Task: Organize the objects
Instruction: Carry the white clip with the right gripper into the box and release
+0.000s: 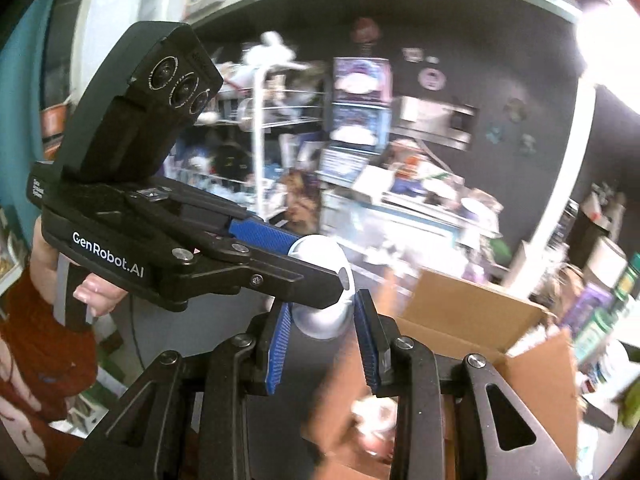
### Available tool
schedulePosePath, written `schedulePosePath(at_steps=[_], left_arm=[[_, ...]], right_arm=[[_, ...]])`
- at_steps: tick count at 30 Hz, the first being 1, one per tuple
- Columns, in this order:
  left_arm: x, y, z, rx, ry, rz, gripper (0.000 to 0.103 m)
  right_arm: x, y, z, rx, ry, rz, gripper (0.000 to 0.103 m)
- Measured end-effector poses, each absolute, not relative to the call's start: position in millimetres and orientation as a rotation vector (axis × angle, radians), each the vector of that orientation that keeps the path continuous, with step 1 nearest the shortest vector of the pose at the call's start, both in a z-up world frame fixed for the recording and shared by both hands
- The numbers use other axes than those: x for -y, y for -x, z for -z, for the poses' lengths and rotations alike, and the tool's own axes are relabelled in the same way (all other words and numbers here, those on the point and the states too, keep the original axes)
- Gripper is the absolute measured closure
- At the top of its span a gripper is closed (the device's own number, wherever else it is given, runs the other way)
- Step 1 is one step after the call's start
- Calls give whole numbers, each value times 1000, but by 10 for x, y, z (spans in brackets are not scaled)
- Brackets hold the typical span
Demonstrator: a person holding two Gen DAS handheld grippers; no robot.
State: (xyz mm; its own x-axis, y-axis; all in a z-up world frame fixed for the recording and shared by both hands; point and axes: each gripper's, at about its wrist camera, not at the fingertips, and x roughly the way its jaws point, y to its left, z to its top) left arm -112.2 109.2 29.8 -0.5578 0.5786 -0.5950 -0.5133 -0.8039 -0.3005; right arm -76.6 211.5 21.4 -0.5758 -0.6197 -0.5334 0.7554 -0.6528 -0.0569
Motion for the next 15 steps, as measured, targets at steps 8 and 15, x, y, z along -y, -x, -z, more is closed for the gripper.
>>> schedulePosePath(at_steps=[8, 15], left_arm=[[-1629, 1498, -144, 37, 1076, -2238, 63], [-1686, 1492, -196, -33, 1045, -2312, 16]], right_arm=[[-2599, 1057, -106, -355, -802, 2269, 76], [-2680, 1151, -24, -380, -860, 2319, 36]])
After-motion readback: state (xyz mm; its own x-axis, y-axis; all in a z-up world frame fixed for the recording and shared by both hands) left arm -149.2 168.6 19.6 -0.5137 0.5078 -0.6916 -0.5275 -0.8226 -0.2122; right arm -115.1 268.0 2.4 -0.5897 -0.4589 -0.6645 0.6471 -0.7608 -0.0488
